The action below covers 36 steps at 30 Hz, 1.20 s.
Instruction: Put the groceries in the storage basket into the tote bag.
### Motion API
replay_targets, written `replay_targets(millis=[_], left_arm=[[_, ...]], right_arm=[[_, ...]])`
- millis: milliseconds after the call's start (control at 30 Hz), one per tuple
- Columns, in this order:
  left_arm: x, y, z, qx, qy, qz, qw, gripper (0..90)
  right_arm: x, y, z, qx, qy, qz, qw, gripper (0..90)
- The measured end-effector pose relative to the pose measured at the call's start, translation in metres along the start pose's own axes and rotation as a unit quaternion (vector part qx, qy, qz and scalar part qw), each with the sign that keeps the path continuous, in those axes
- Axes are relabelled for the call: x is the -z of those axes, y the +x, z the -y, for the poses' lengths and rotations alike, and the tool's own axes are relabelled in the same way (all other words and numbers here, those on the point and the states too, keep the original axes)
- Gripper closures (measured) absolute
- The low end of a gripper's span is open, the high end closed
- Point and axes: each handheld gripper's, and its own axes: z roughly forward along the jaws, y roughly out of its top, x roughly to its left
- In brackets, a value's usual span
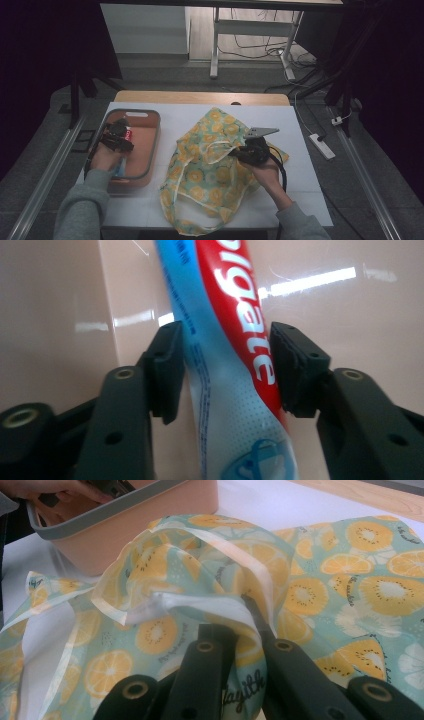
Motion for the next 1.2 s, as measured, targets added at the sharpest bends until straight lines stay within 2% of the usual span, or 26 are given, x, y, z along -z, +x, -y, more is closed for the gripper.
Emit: replay_targets(millis=[67,167,267,367,667,833,933,1033,1133,1200], left_arm=[[0.0,0.001,0.0,0.003,0.001,0.001,1.0,56.4],[0.004,0.001,0.0,-0.004,0.0,-0.003,1.0,65.0],[0.005,0.002,0.0,-0.012,0.001,-0.007,0.9999,68.7],[0.007,0.003,0.001,-0.02,-0.01,-0.006,0.9997,71.9],[0.012,0.013,0.004,-0.024,-0.034,0.033,0.9986,76.0],[0.018,0.016,0.006,-0.027,-0.06,0.06,0.996,76.4],[0.028,0.017,0.008,-0.033,-0.083,0.083,0.9925,76.5],[0.042,0.017,0.01,-0.042,-0.115,0.102,0.9872,76.5],[0.061,0.016,0.012,-0.048,-0.15,0.129,0.9791,76.5],[0.075,0.016,0.014,-0.056,-0.173,0.149,0.972,76.5]], right_arm=[[0.0,0.0,0.0,0.0,0.0,0.0,1.0,88.2],[0.0,0.0,0.0,0.0,0.0,0.001,1.0,88.2],[0.0,-0.001,0.0,0.001,0.0,0.003,1.0,88.2],[0.001,-0.001,0.001,0.001,0.001,0.003,1.0,88.2],[0.002,-0.003,0.001,-0.001,-0.003,0.006,1.0,88.2],[0.003,-0.004,0.001,0.0,-0.003,0.007,1.0,88.1],[0.002,-0.004,0.001,0.0,-0.002,0.009,1.0,88.1],[0.002,-0.004,0.001,-0.001,-0.002,0.009,1.0,88.1],[0.002,-0.005,0.001,-0.001,-0.003,0.01,0.9999,88.1],[0.002,-0.005,0.001,-0.001,-0.004,0.011,0.9999,88.1]])
